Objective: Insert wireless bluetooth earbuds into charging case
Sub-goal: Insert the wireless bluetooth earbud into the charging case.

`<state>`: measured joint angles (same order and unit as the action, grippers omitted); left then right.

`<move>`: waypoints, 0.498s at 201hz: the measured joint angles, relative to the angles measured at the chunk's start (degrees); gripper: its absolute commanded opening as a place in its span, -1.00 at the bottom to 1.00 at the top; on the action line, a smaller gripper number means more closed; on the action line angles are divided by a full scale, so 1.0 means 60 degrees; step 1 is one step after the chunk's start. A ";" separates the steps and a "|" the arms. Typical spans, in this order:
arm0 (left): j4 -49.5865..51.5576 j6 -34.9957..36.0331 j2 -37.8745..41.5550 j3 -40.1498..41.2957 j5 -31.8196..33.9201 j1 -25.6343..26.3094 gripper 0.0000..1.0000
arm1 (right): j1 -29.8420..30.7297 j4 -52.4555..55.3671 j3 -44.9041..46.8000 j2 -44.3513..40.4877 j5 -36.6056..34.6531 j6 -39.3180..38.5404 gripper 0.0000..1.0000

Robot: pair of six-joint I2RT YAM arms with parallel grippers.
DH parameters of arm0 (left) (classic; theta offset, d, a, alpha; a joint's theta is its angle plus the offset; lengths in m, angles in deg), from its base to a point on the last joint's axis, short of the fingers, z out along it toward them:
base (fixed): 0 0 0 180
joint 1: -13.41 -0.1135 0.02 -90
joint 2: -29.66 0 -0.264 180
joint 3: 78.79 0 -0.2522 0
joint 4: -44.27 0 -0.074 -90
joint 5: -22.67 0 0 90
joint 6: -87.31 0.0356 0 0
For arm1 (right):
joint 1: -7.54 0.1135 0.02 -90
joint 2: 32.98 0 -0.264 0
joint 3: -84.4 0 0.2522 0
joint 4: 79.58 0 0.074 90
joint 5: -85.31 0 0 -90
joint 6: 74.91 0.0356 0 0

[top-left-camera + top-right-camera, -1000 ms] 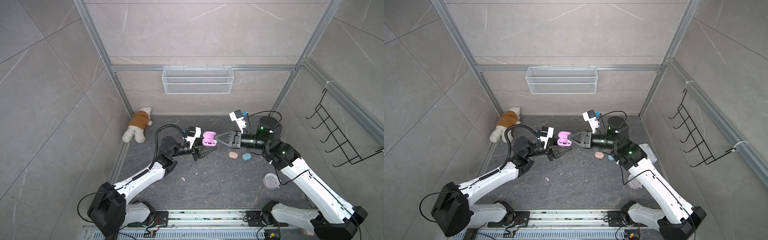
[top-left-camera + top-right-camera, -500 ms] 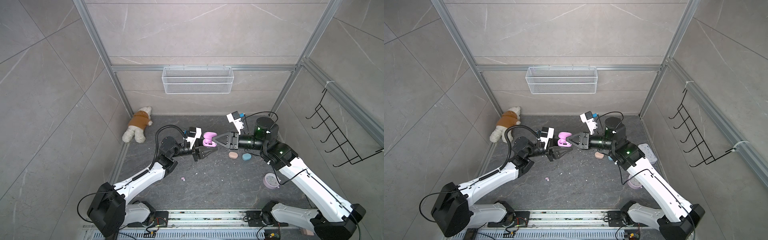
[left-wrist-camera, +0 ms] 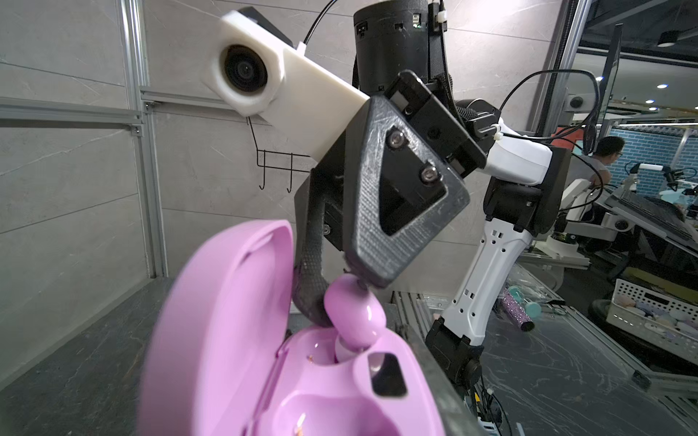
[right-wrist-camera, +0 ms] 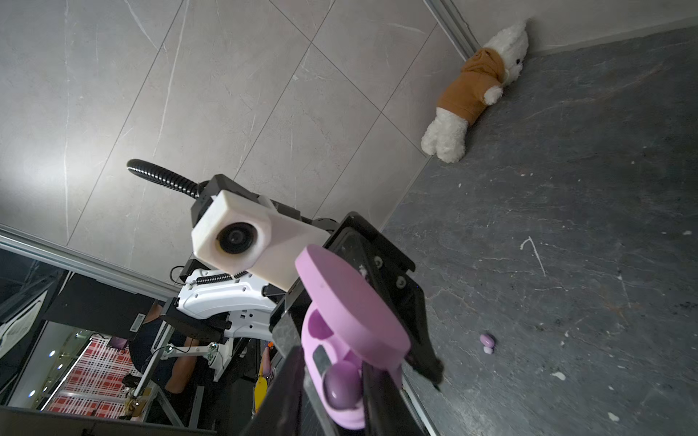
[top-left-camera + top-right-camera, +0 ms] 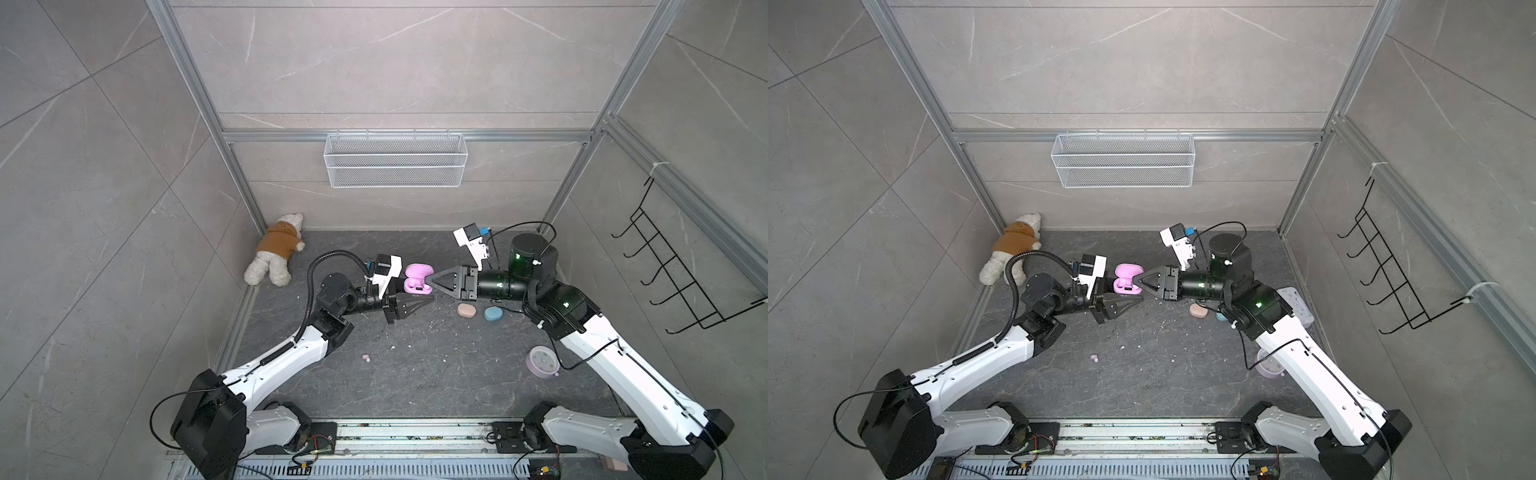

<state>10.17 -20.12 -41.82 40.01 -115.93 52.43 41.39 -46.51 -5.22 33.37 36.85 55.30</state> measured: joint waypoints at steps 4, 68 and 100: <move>-0.0015 0.0000 0.0000 0.0000 0.0000 0.0004 -0.63 | 0.0000 0.0066 -0.0047 0.0007 -0.0029 -0.0007 -0.32; -0.0029 -0.0007 -0.0087 0.0000 0.0098 0.0262 -0.63 | 0.0135 0.1275 -0.0911 0.0280 -0.0299 -0.0335 -0.22; -0.0106 -0.0095 -0.0331 0.0040 0.0117 0.0426 -0.63 | 0.0189 0.2084 -0.1370 0.0430 -0.0637 -0.0637 -0.15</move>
<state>9.54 -20.69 -43.81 40.25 -115.23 54.99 42.52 -34.00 -13.43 35.95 33.03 51.48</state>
